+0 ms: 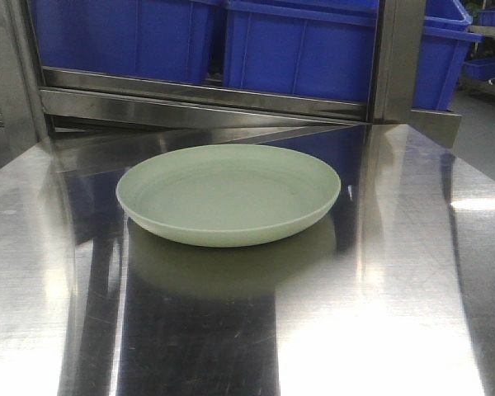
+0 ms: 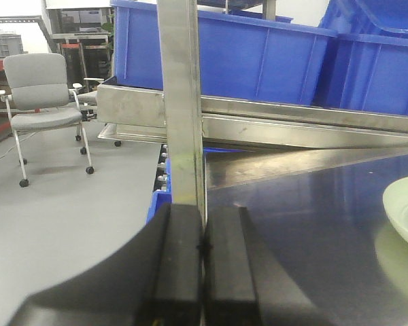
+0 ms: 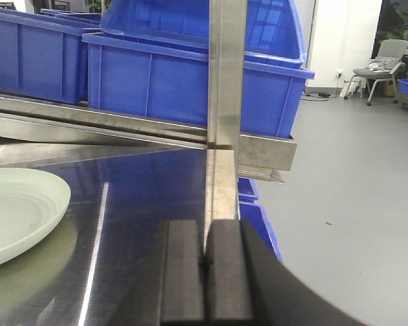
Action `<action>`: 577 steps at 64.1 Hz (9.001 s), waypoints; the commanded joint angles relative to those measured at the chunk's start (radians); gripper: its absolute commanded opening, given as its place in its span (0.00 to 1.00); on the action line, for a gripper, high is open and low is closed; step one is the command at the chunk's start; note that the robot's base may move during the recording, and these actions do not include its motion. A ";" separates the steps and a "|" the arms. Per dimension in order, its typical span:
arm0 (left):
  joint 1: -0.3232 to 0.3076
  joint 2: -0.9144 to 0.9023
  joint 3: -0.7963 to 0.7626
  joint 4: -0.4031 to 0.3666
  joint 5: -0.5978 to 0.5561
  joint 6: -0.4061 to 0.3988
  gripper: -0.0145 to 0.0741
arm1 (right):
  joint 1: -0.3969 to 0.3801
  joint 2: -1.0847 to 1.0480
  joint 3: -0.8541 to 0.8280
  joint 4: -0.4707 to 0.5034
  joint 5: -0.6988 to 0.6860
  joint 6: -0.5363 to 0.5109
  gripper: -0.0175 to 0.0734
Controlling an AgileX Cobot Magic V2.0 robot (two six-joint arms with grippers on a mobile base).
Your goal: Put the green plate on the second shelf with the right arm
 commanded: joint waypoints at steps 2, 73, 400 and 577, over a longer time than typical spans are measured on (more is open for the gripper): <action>-0.003 -0.021 0.040 0.000 -0.075 -0.002 0.31 | -0.001 -0.013 -0.022 -0.006 -0.088 -0.001 0.25; -0.003 -0.021 0.040 0.000 -0.075 -0.002 0.31 | 0.012 0.623 -0.906 0.005 0.245 0.190 0.25; -0.003 -0.021 0.040 0.000 -0.075 -0.002 0.31 | -0.023 -0.012 -0.022 0.144 -0.137 -0.032 0.26; -0.005 -0.015 0.040 0.000 -0.073 -0.002 0.31 | -0.023 -0.010 -0.022 0.144 -0.133 -0.032 0.26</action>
